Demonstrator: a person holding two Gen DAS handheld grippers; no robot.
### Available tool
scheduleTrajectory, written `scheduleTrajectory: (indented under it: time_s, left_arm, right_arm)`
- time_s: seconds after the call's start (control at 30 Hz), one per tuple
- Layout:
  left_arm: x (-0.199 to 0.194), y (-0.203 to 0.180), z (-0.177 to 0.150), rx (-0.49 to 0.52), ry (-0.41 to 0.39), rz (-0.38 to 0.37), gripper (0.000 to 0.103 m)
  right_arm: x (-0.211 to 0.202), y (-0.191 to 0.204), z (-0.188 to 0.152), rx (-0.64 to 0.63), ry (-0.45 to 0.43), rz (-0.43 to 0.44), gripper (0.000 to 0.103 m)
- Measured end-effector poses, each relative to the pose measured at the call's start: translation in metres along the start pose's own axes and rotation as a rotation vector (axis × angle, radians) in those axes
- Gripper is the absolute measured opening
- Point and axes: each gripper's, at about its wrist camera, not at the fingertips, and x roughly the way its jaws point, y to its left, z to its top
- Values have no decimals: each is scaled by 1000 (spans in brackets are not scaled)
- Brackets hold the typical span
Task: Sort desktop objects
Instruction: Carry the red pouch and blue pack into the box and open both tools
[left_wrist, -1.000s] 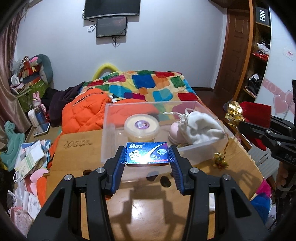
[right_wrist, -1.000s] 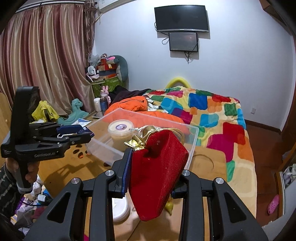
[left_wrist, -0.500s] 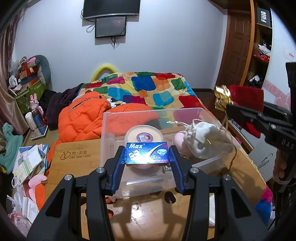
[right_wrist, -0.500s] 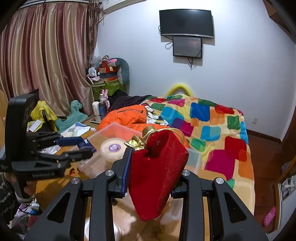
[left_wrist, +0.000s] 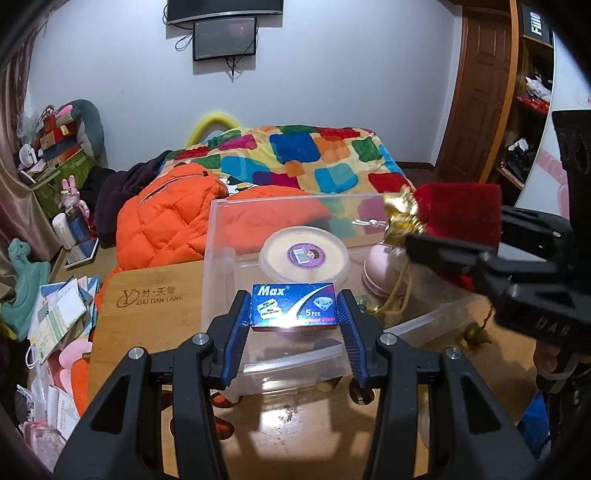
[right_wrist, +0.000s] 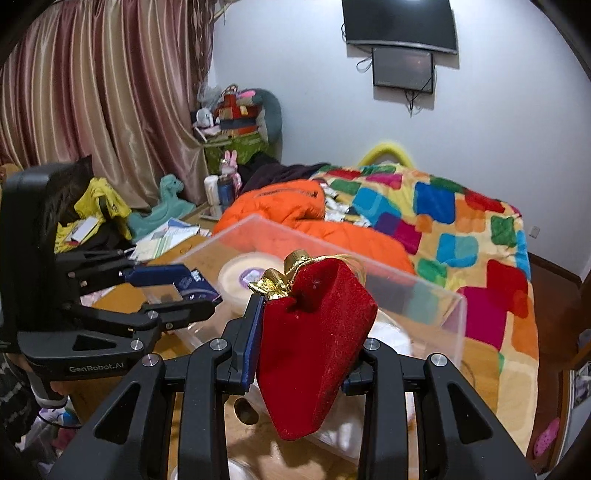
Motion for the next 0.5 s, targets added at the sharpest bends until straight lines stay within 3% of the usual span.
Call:
scheduleTrajectory:
  time_s: [0.5]
  left_arm:
    - [7, -2, -1, 4, -1, 19, 47]
  right_arm:
    - [33, 3, -12, -26, 99, 50, 32]
